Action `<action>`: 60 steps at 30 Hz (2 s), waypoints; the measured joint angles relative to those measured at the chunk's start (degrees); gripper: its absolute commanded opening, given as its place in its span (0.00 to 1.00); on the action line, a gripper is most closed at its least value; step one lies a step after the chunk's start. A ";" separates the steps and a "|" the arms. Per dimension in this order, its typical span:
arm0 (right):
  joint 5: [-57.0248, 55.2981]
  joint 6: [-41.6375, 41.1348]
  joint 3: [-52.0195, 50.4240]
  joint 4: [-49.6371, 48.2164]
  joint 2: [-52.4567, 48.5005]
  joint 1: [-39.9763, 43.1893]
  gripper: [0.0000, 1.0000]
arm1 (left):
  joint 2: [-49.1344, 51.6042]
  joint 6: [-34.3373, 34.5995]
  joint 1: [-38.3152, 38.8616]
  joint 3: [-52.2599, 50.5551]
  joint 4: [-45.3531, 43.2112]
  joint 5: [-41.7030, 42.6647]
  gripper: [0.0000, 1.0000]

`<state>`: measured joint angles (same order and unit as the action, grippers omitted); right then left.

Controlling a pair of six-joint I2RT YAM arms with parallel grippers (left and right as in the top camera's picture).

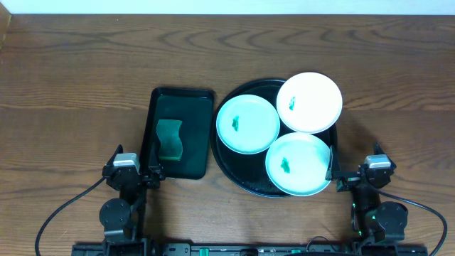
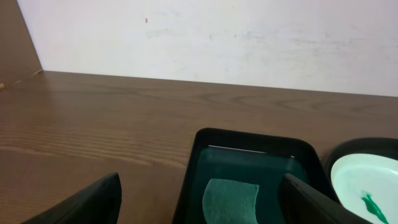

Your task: Clean dirty plates on tray and stack at the side

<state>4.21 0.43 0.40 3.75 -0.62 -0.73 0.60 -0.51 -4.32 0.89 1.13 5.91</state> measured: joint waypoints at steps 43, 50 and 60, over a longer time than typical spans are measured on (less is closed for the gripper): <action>0.00 0.00 0.00 0.00 0.00 0.00 0.99 | 0.00 0.00 0.00 0.00 0.02 0.00 0.80; 0.00 0.00 0.00 0.00 0.00 0.00 0.99 | 0.00 0.00 0.00 0.00 0.02 0.00 0.81; 0.00 0.00 0.00 0.00 0.00 0.00 0.99 | 0.00 0.00 0.00 0.00 0.00 0.00 0.80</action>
<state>4.21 0.43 0.40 3.75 -0.62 -0.73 0.60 -0.51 -4.32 0.89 1.13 5.91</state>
